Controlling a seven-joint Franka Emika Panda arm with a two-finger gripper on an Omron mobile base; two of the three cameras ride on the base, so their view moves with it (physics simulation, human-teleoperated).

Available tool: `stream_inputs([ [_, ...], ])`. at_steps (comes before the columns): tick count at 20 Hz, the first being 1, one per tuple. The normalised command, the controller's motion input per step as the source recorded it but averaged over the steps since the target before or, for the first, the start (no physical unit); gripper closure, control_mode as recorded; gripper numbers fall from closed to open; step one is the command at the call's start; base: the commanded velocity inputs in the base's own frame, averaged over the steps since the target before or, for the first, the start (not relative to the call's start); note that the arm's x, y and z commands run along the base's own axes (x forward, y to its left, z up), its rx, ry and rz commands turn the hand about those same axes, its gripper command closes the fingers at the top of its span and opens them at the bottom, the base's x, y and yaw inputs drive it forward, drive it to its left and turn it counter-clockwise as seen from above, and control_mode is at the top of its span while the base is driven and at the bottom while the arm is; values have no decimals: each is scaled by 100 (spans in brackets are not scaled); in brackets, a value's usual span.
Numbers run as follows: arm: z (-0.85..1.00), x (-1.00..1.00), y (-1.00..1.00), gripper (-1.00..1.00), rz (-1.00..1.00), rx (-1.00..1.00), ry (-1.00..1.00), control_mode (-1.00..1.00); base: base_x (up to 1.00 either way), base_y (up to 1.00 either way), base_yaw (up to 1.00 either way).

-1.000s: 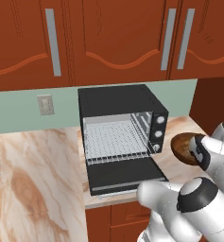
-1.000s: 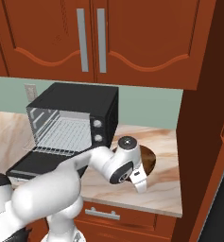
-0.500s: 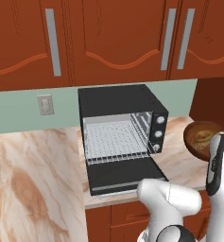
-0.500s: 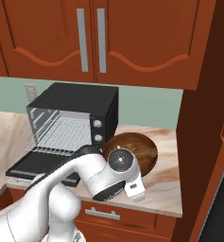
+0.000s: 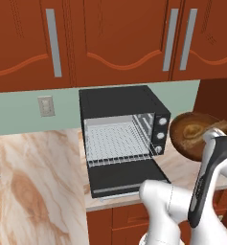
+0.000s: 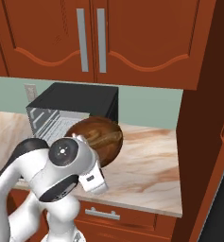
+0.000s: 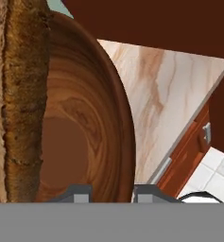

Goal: Pick up the heated bread from the toaster oven and place it in the bowl. Then move the bread bowl to the dining counter.

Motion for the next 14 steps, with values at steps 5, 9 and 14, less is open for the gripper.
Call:
stream_inputs([
  [5,92,-26,100,100,27,-1,0,-100,0,0,0],
  [9,62,-13,100,100,27,-4,0,-100,0,0,0],
  [14,6,0,8,100,0,0,0,-100,0,0,0],
])
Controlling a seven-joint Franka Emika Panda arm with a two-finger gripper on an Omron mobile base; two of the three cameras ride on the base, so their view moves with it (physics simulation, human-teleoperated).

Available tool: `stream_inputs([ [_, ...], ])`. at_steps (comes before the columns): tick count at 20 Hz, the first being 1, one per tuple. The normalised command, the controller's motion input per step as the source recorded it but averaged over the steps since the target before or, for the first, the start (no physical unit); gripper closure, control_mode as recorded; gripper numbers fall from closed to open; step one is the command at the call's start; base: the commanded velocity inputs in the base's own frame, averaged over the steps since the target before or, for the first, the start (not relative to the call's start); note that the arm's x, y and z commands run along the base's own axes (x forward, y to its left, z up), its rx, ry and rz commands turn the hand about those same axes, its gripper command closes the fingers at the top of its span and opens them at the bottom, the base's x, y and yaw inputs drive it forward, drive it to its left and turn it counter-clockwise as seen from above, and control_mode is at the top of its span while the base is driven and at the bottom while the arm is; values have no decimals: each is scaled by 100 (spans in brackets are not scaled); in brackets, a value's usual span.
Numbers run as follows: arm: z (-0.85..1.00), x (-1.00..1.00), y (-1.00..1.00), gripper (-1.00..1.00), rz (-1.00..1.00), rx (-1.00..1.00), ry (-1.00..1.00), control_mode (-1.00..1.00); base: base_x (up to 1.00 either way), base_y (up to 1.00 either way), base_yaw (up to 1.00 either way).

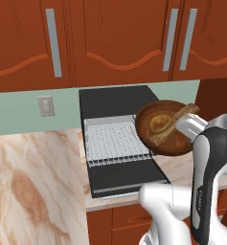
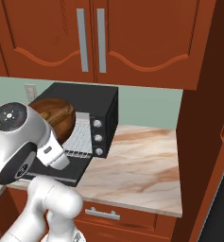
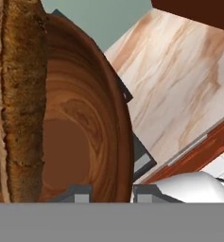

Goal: Pick up the heated bread from the toaster oven and place it in the bowl. Then move the bread bowl to the dining counter.

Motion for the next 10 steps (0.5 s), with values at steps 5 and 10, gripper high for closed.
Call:
stream_inputs([
  [5,0,-2,0,100,0,0,0,100,-38,-21,18],
  [10,0,0,0,100,0,0,0,100,-82,-65,57],
])
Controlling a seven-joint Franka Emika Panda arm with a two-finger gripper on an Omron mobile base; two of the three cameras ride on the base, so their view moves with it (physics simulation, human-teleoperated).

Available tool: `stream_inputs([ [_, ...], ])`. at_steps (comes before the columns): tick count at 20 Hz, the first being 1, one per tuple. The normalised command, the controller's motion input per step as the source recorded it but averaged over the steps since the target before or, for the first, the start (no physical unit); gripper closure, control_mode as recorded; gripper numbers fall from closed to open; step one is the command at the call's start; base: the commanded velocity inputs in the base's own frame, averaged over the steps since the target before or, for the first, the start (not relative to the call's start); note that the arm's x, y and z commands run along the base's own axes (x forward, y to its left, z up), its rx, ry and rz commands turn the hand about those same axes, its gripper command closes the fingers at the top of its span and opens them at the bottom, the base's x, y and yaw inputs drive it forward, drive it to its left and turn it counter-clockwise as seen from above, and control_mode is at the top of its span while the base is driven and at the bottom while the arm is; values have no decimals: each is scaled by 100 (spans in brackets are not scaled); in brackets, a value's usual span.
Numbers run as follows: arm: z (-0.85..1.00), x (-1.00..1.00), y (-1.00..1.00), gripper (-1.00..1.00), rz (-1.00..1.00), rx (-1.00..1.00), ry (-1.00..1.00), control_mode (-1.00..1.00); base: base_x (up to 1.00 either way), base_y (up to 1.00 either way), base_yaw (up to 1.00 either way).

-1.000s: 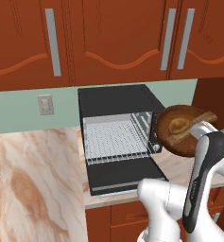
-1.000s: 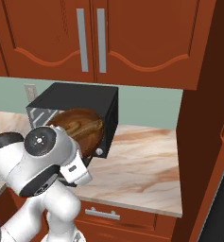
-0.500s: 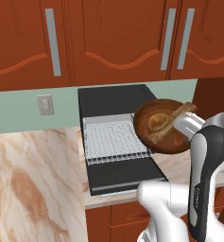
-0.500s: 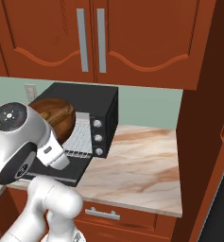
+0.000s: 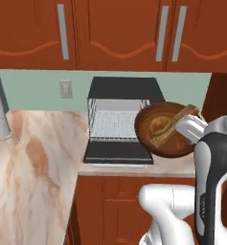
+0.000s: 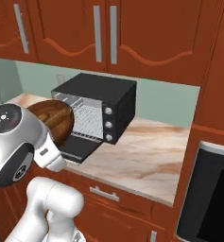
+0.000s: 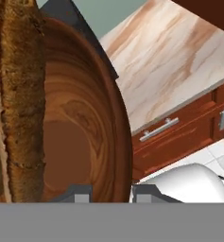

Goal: Pick up the heated bread from the toaster oven and place it in the bowl. Then move the bread bowl to the dining counter.

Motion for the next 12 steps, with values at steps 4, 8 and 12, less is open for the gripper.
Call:
stream_inputs([
  [4,0,0,0,100,0,0,0,100,-94,-52,85],
  [8,0,0,0,100,0,0,0,100,-47,-15,99],
  [12,0,0,0,100,0,0,0,100,-7,0,100],
])
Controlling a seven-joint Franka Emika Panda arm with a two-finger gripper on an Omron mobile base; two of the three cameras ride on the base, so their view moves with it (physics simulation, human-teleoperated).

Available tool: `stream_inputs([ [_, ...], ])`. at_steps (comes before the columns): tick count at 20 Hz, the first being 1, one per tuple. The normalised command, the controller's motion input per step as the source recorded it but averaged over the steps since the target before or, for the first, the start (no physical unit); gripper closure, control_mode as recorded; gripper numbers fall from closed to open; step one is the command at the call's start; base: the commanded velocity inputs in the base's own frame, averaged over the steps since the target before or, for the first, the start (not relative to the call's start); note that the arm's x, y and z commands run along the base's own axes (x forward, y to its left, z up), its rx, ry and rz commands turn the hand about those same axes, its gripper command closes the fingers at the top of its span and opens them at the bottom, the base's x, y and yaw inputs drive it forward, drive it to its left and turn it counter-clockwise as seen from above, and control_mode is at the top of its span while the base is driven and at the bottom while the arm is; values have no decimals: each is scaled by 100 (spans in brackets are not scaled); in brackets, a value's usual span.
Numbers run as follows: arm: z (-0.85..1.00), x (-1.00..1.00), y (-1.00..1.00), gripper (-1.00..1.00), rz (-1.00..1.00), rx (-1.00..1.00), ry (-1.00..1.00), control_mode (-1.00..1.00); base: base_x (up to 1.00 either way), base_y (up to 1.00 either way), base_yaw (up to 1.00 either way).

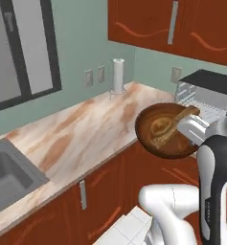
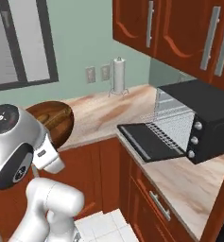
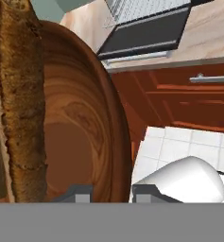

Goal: Pick up the heated bread from the toaster oven and place it in the bowl. Then move the bread bowl to the dining counter.

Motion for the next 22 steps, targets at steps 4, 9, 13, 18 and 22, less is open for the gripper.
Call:
stream_inputs([
  [4,0,0,0,100,0,0,0,100,-1,0,100],
  [9,0,0,0,100,0,0,0,100,0,0,100],
  [13,0,0,0,100,0,0,0,100,0,4,100],
  [18,0,0,0,100,0,0,0,100,0,33,96],
  [22,0,0,0,100,0,0,0,100,0,64,86],
])
